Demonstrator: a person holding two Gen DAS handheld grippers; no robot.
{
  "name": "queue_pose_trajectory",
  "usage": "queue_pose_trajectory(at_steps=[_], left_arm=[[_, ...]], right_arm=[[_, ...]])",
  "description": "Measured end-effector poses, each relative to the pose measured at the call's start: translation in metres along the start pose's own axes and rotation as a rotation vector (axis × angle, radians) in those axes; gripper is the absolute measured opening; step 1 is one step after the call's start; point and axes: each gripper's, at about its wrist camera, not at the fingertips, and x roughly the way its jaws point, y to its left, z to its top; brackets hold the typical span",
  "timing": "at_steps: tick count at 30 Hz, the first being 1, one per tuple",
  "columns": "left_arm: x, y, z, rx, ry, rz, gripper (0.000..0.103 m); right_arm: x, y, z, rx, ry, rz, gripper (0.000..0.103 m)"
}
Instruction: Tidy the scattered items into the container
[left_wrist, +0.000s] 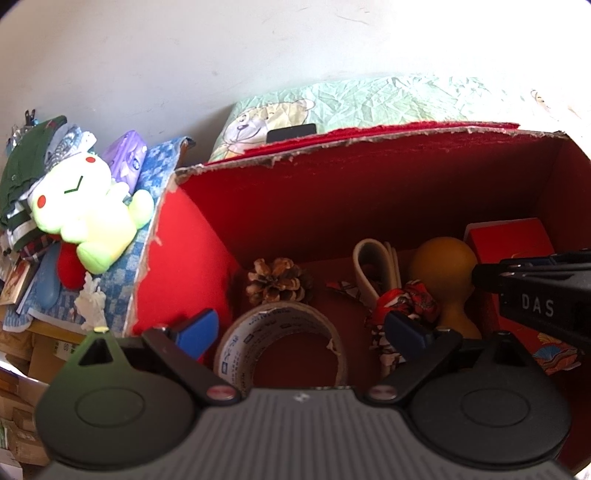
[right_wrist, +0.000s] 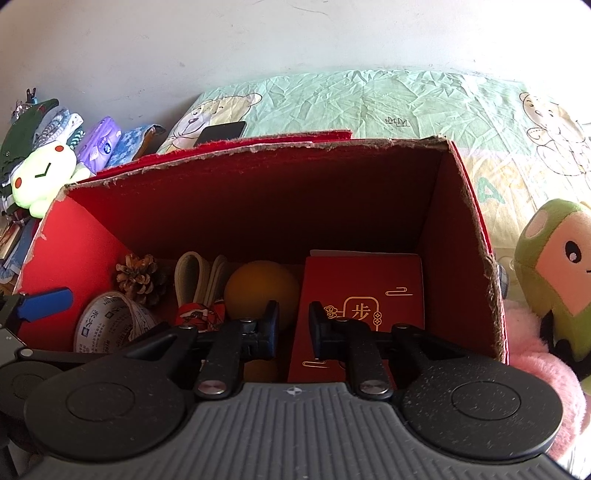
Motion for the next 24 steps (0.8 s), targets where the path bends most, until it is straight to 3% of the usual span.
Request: queue_pose_trajectory(at_steps=[7,13,15,19,21,24], left_arm=[[-0.003,0.002,-0.002,-0.051,-0.032,0.023,0.099],[-0.004,0.003,-0.002,-0.035,-0.033,-0.020,0.101],[-0.006,0.005,-0.004,-0.037,-0.052,-0.058,0.102],[-0.015,0.004,-0.008,-0.007,-0.107,-0.121,0.102],[-0.026,0.001,-0.008,0.016,-0.152,-0.114,0.102],[-0.047,0.005,-0.005,-0.003,-0.204,-0.110,0.102]], right_arm=[[-0.001,0.001,-0.002,0.005,-0.002,-0.008,0.019],[-0.004,-0.002,-0.002,0.019,-0.019,0.025,0.026],[-0.008,-0.006,-0.003,0.041,-0.040,0.054,0.030],[-0.022,-0.002,-0.003,0.086,-0.086,-0.018,0.032],[-0.035,-0.004,-0.005,0.155,-0.125,-0.011,0.038],[-0.061,0.000,-0.011,0.163,-0.182,-0.048,0.038]])
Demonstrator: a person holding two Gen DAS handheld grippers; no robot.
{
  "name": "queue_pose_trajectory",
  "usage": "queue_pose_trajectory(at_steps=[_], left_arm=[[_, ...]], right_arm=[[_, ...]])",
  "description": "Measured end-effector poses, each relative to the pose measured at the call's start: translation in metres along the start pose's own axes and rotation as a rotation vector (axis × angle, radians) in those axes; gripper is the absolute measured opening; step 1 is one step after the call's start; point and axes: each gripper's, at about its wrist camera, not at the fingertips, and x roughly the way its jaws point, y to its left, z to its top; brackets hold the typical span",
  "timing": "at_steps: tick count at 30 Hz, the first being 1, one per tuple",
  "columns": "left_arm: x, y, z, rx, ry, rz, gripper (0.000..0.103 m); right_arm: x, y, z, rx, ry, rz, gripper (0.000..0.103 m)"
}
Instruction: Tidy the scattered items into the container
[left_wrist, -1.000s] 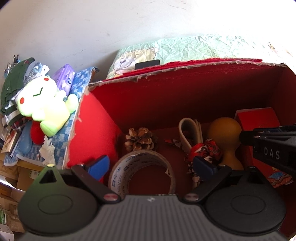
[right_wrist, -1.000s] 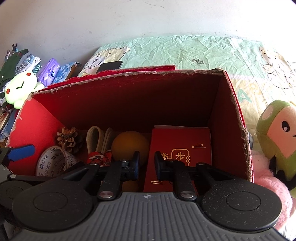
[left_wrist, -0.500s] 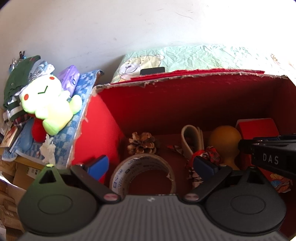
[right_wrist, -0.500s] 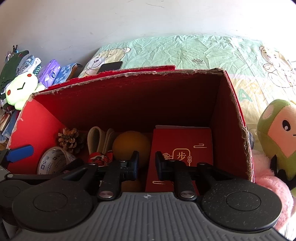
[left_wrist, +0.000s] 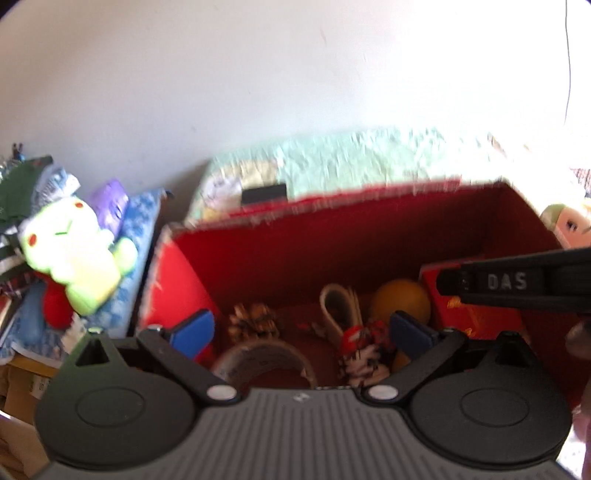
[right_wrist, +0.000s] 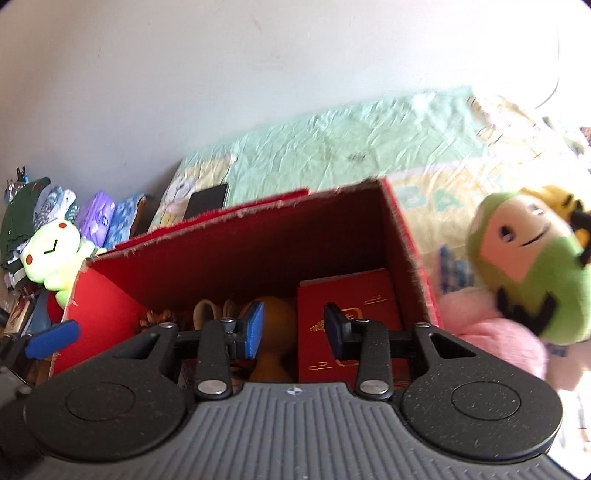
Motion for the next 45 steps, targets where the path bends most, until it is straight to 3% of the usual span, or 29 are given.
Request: queue_pose_trajectory(at_steps=[3,5,7,11,16,22,29,37,42,45], left_arm=[[-0.027,0.009,0.004,-0.047,-0.052,-0.031,0.102],[-0.043,0.011,0.001,-0.055,-0.075,-0.039,0.102],[-0.055,0.010,-0.004,-0.052,-0.071,-0.059,0.102],[-0.075,0.010,-0.015,-0.102,-0.039,-0.086,0.102],[-0.093,0.007,-0.032,-0.217,0.036,-0.113,0.102],[-0.097,-0.018,-0.061,-0.221,0.128,0.000,0.102],[-0.085,-0.038,-0.106,-0.264,0.269,0.073,0.102],[-0.080,-0.048,-0.135,-0.232,0.353,0.172,0.102],[-0.079,-0.041,-0.138,-0.222,0.366,0.167,0.102],[-0.079,-0.040,-0.135,-0.216,0.351,0.177,0.102]], right_arm=[[-0.035,0.008,-0.004,-0.055,-0.097,-0.038,0.040],[-0.057,0.010,-0.006,-0.062,-0.150,-0.038,0.051],[-0.077,0.006,-0.009,-0.045,-0.188,-0.028,0.060],[-0.106,-0.005,-0.014,-0.064,-0.211,-0.023,0.064],[-0.121,-0.025,-0.025,-0.074,-0.166,0.045,0.066],[-0.122,-0.038,-0.053,-0.146,-0.098,-0.006,0.066],[-0.096,-0.048,-0.093,-0.145,0.095,0.033,0.066],[-0.082,-0.044,-0.119,-0.179,0.219,0.046,0.067],[-0.083,-0.033,-0.116,-0.185,0.236,0.052,0.067],[-0.086,-0.031,-0.111,-0.190,0.204,0.031,0.070]])
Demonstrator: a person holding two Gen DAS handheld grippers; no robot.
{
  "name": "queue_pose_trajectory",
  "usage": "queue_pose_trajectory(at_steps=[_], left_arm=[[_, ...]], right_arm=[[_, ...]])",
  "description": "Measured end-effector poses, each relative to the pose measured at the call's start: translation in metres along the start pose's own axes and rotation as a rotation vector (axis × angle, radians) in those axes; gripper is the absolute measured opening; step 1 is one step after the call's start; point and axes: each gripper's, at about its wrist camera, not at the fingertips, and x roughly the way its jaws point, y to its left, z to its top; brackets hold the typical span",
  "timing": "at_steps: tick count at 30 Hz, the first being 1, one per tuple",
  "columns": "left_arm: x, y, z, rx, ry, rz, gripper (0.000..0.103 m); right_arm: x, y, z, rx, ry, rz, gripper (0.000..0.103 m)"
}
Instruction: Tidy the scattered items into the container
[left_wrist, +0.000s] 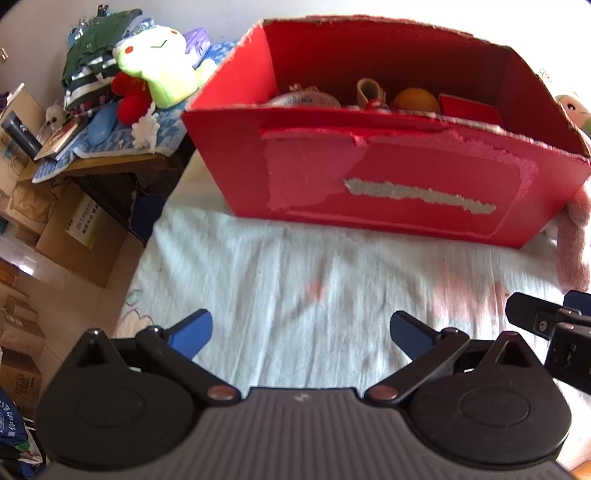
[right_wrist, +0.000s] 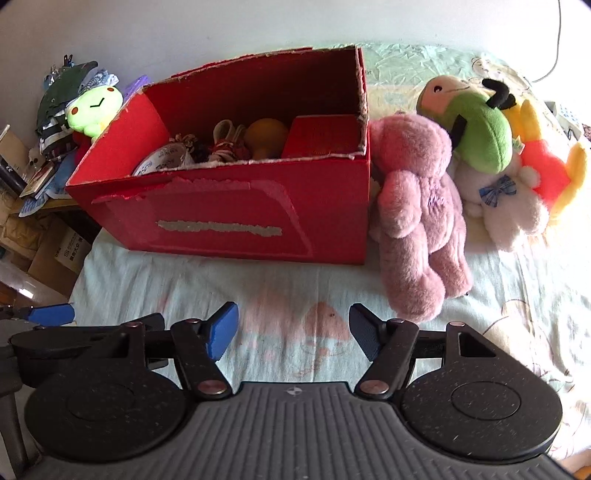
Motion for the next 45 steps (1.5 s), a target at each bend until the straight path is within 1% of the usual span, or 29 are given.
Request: queue_pose_trajectory(at_steps=[1,4,10,18,24,30,34,39,43,45], left_arm=[[0.000,-0.002,0.002,0.007,-0.002,0.003,0.102],[0.002,-0.004,0.007,0.034,0.003,-0.001,0.102],[-0.005,-0.003,0.018,0.047,-0.035,-0.011,0.102],[-0.014,0.000,0.029,0.073,-0.061,-0.038,0.102],[-0.021,0.009,0.039,0.071,-0.067,-0.074,0.102],[-0.033,0.017,0.056,0.075,-0.106,-0.090,0.102],[-0.038,0.021,0.069,0.086,-0.124,-0.103,0.102],[-0.038,0.024,0.086,0.103,-0.129,-0.118,0.102],[-0.035,0.026,0.095,0.115,-0.135,-0.140,0.102],[-0.034,0.025,0.099,0.123,-0.137,-0.154,0.102]], right_arm=[[-0.001,0.000,0.002,0.007,-0.009,-0.010,0.070],[-0.004,0.003,0.004,0.005,-0.022,0.000,0.071],[-0.009,0.009,0.009,-0.003,-0.060,0.000,0.071],[-0.020,0.017,0.017,-0.007,-0.114,-0.003,0.070],[-0.029,0.027,0.027,-0.023,-0.154,0.007,0.070],[-0.038,0.033,0.042,-0.013,-0.191,0.022,0.070],[-0.040,0.036,0.053,0.006,-0.204,0.008,0.070],[-0.037,0.039,0.065,0.041,-0.210,-0.020,0.070],[-0.033,0.040,0.073,0.066,-0.226,-0.051,0.070],[-0.031,0.041,0.079,0.071,-0.217,-0.069,0.070]])
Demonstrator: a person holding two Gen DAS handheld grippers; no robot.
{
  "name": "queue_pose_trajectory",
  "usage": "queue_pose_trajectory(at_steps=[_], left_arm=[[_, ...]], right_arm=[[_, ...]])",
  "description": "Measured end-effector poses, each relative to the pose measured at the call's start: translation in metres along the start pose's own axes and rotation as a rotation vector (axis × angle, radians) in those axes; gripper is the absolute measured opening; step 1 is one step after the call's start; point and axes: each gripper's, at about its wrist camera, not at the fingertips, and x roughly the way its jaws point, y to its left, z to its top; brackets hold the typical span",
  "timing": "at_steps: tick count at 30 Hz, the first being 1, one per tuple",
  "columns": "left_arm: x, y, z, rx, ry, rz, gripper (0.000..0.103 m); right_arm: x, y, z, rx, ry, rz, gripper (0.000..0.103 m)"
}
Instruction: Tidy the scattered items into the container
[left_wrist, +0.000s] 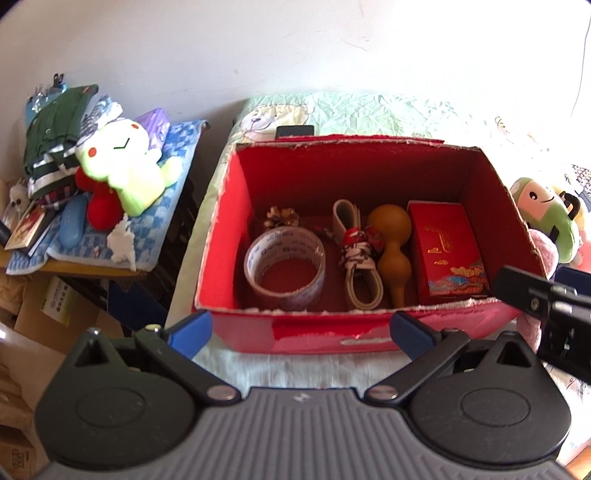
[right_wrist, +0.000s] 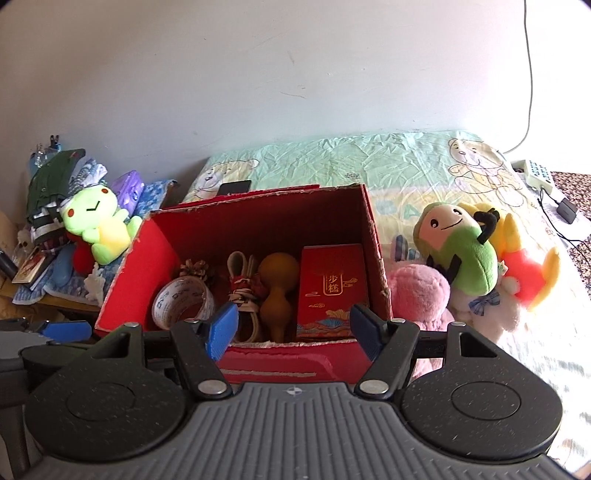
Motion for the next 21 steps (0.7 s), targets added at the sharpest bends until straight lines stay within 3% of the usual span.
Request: queue_pose_trajectory(at_steps=[5,11,18,21], left_arm=[[0.001,-0.004,0.010,0.050,-0.019,-0.014,0.102],[0.013,0.002,0.024,0.040,-0.016,0.003,0.102],[0.025,0.004,0.036,0.015,-0.010,0.051,0.102],[0.029,0.004,0.041,0.012,0.007,0.036,0.102]], right_arm=[[0.004,0.002,0.007,0.035,-0.005,0.009,0.072],[0.012,0.002,0.012,0.032,-0.022,-0.008,0.073],[0.030,-0.007,0.027,0.044,0.031,0.000,0.072],[0.038,-0.009,0.033,0.065,0.068,0.003,0.072]])
